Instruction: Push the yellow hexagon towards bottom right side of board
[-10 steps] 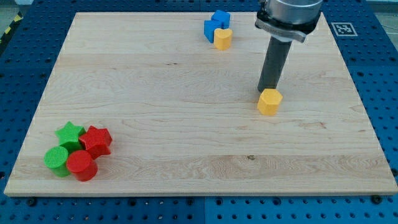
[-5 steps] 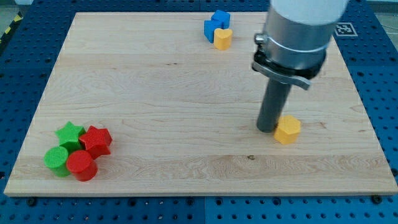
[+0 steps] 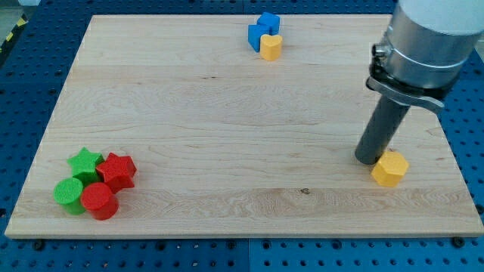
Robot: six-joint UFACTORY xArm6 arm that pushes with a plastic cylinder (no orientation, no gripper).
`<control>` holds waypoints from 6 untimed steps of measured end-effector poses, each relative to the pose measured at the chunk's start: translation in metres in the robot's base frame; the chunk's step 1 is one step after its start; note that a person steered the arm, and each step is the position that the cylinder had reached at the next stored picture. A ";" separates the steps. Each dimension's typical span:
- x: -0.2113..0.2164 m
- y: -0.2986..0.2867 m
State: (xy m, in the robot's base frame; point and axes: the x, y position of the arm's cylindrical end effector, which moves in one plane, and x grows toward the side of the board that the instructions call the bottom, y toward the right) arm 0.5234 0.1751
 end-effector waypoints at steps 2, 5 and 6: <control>0.040 0.006; 0.063 0.033; 0.063 0.044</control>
